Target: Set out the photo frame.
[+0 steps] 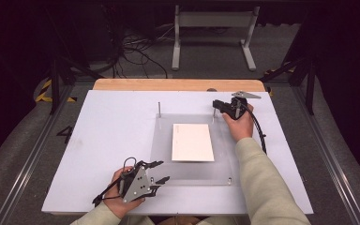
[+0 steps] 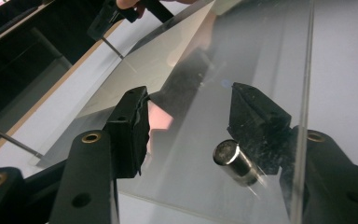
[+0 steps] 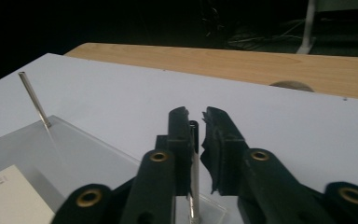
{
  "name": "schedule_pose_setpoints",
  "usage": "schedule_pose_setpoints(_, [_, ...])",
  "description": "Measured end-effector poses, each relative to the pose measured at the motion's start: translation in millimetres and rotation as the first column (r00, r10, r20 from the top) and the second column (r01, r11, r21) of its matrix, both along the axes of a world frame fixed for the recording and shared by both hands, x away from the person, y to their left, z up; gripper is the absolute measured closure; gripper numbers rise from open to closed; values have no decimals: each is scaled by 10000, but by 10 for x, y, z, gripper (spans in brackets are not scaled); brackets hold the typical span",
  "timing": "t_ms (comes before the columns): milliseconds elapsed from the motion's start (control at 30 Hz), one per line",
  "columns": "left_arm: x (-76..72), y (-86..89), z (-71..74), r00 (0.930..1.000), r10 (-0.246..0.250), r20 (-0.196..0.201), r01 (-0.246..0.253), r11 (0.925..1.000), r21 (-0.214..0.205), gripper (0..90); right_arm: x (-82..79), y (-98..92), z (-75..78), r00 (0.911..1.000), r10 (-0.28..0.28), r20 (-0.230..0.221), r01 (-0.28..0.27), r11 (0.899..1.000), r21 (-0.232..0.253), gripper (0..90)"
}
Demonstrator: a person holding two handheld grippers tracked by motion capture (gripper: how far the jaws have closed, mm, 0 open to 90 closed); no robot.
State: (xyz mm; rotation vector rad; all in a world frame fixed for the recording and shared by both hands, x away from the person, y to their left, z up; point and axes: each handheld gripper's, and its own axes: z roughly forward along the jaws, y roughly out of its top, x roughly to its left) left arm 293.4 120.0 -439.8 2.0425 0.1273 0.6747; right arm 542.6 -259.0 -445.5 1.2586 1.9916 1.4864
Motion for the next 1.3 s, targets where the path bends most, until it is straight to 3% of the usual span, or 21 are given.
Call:
schedule_pose_setpoints(200, [17, 18, 30, 9999, 72, -82, -73, 9999, -146, 479, -66, -47, 87, 9995, -66, -301, 41, 9966, -819, 611])
schedule_pose_setpoints(267, [29, 26, 42, 9999, 61, -122, -64, 9997, -233, 480, -125, -73, 117, 9997, 25, -234, -52, 9931, -1171, 604])
schedule_pose_setpoints(400, [39, 37, 56, 9998, 88, -157, -93, 9995, -309, 484, -242, -141, 198, 10000, 31, 1, -31, 9940, -1093, 594])
schedule_pose_setpoints(433, [48, 45, 68, 9997, 96, -229, -106, 9991, -415, 485, -340, -202, 270, 9998, 118, 158, -104, 9963, -857, 578])
schedule_pose_setpoints(567, [66, 67, 94, 9994, 156, -319, -174, 9982, -572, 490, -517, -305, 379, 9979, 405, 512, -364, 9962, -786, 553])
schedule_pose_setpoints(767, [87, 86, 121, 9990, 158, -429, -191, 9969, -765, 494, -741, -380, 464, 9928, 1000, 662, -958, 9933, -645, 514])
schedule_pose_setpoints(867, [90, 83, 135, 9986, 203, -487, -241, 9966, -793, 495, -893, -396, 502, 9899, 1290, 582, -1234, 9881, -918, 509])
schedule_pose_setpoints(1100, [84, 85, 156, 9978, 320, -587, -365, 9963, -772, 494, -1254, -422, 592, 9777, 1891, 914, -1829, 9805, -716, 481])
schedule_pose_setpoints(1200, [90, 85, 163, 9976, 303, -619, -352, 9961, -803, 493, -1429, -404, 644, 9625, 2436, 1189, -2350, 9685, -822, 445])
schedule_pose_setpoints(1300, [105, 85, 182, 9978, 253, -618, -305, 9959, -850, 492, -1561, -382, 668, 9552, 2597, 1422, -2484, 9642, -929, 415])
